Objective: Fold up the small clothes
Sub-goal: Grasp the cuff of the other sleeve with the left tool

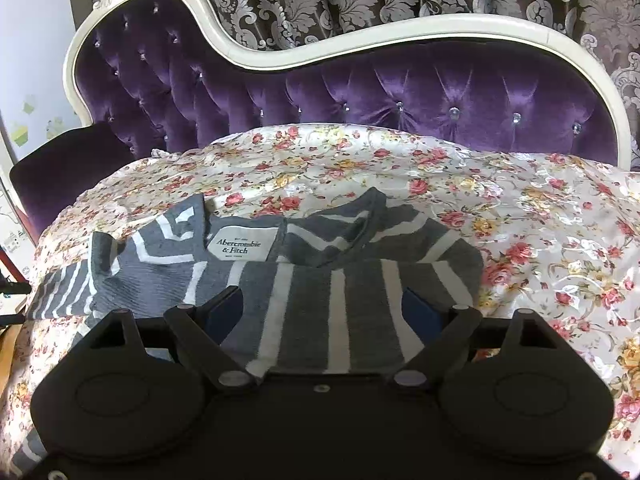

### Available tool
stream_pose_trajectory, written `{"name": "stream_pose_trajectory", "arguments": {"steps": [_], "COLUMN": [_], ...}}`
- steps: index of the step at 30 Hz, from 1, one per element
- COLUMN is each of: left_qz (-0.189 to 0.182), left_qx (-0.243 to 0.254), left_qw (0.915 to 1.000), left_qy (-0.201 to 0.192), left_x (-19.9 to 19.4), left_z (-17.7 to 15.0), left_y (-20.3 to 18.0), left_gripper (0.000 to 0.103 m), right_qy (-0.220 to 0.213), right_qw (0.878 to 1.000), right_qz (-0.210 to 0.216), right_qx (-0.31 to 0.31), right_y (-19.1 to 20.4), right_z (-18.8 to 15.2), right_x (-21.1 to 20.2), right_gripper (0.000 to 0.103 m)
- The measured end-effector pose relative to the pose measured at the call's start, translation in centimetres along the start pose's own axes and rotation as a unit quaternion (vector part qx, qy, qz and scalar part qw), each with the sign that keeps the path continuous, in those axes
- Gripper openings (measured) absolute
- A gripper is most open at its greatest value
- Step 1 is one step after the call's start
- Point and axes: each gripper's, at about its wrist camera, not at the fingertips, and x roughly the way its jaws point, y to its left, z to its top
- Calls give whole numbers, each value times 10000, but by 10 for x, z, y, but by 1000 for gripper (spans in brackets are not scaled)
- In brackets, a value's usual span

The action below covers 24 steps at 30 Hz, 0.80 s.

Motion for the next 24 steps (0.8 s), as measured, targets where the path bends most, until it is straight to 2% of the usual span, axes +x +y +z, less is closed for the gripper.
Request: {"name": "stream_pose_trajectory", "arguments": {"steps": [12,15,18,24], "left_qz": [217,193,-23,-152], "left_qx": [-470,-965,-1460,-1367], "left_qw": [9984,9949,9893,9905], "left_qy": [-230,-229,-50,5], "left_x": [10,7,13,28], "left_z": [9,4,0,11], "left_y": [28,45,59,53], "left_gripper": [90,90,90,88], "right_qy": [34,40,85,148], "right_qw": [10000,10000,9999,9997], "right_qz": [32,14,-7,-6], "right_qx": [-74,-81,-109,-191], "right_y": [4,4,5,10], "right_z": [-2,-3,-5,-8], "right_x": [4,4,6,10], "right_gripper": [88,88,88,88]}}
